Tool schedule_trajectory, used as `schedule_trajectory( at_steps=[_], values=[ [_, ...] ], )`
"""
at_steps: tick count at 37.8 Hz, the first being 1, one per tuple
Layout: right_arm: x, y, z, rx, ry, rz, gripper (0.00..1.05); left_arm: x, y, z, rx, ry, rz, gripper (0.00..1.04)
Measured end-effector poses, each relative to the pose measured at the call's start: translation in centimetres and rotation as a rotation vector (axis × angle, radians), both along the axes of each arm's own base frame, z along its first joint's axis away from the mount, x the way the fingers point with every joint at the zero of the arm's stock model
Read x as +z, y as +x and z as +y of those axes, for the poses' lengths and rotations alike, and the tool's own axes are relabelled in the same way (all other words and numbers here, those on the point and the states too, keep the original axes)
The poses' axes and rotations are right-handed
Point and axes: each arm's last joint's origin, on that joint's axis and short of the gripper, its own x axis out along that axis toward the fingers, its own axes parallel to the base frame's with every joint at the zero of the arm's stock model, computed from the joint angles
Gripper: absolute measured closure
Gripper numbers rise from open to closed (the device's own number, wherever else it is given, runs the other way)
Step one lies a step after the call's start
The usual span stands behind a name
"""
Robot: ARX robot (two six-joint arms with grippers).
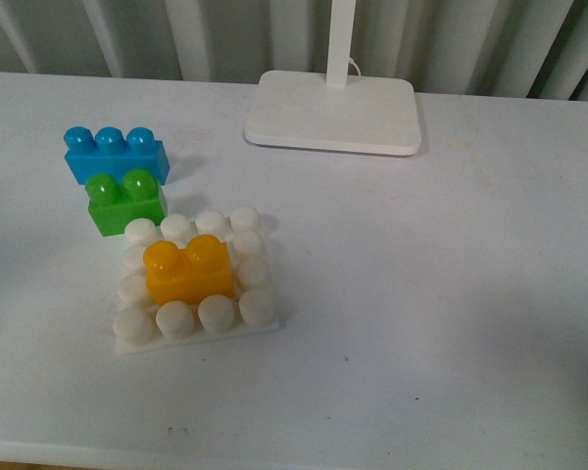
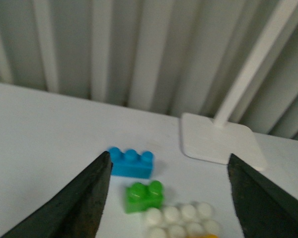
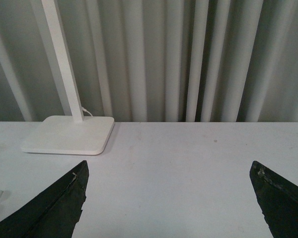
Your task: Insert yellow block into base center
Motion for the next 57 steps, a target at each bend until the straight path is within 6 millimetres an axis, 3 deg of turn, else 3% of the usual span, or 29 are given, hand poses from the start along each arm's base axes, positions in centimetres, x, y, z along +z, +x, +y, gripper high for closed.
schedule_trajectory(
  at_steps=[2, 6, 16, 20, 47, 48, 57],
  values=[
    [0.0, 0.0, 0.0, 0.001, 0.0, 0.0, 0.09, -0.3, -0.9, 2.4, 0.017, 0.07, -0.053, 0.44],
    [0.0, 0.0, 0.0, 0.002, 0.0, 0.0, 0.09, -0.9, -1.9, 4.6, 0.025, 0.114, -0.076, 0.6],
    [0.0, 0.0, 0.0, 0.001, 0.0, 0.0, 0.09, -3.7, -5.0, 5.2, 0.04, 0.152, -0.022, 1.01],
    [0.0, 0.0, 0.0, 0.005, 0.0, 0.0, 0.09, -3.7, -6.0, 5.2, 0.05, 0.157, -0.085, 1.01],
    [0.0, 0.0, 0.0, 0.002, 0.0, 0.0, 0.09, -3.7, -6.0, 5.2, 0.048, 0.158, -0.089, 1.01],
    [0.0, 0.0, 0.0, 0.002, 0.0, 0.0, 0.09, -3.7, -6.0, 5.2, 0.048, 0.158, -0.089, 0.98],
    [0.0, 0.0, 0.0, 0.002, 0.0, 0.0, 0.09, -3.7, -6.0, 5.2, 0.048, 0.158, -0.089, 0.44]
  ],
)
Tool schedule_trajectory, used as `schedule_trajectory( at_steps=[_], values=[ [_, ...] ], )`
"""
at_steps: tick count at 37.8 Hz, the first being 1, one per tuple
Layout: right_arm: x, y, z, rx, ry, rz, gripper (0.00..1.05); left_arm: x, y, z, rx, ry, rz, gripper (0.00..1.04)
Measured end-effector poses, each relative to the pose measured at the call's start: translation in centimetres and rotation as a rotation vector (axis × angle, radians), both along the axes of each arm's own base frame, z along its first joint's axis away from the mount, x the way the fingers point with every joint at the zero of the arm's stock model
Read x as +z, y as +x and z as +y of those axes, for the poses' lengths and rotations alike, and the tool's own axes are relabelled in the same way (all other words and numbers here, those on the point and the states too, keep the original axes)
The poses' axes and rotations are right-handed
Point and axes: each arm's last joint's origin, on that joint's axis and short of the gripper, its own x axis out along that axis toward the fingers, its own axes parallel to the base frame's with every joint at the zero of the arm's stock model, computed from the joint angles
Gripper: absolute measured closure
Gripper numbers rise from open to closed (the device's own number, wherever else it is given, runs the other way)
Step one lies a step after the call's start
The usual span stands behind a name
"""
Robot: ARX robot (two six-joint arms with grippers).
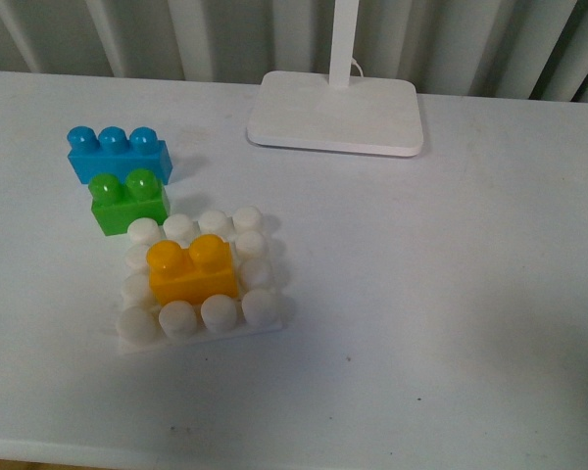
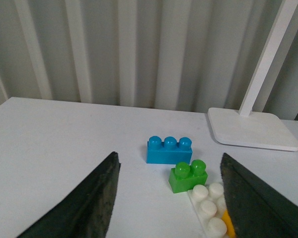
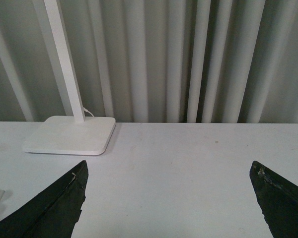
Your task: Insert yellow block into base center
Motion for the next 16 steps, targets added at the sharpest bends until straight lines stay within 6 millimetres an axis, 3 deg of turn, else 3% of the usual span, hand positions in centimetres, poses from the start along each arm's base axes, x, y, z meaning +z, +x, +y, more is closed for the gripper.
schedule_trajectory(
  at_steps=[7, 16],
  values=[
    [0.0, 0.0, 0.0, 0.0, 0.0, 0.0, 0.09, 0.0, 0.0, 0.0, 0.0, 0.0, 0.0, 0.05],
    [0.0, 0.0, 0.0, 0.0, 0.0, 0.0, 0.09, 0.0, 0.0, 0.0, 0.0, 0.002, 0.0, 0.06]
  ],
)
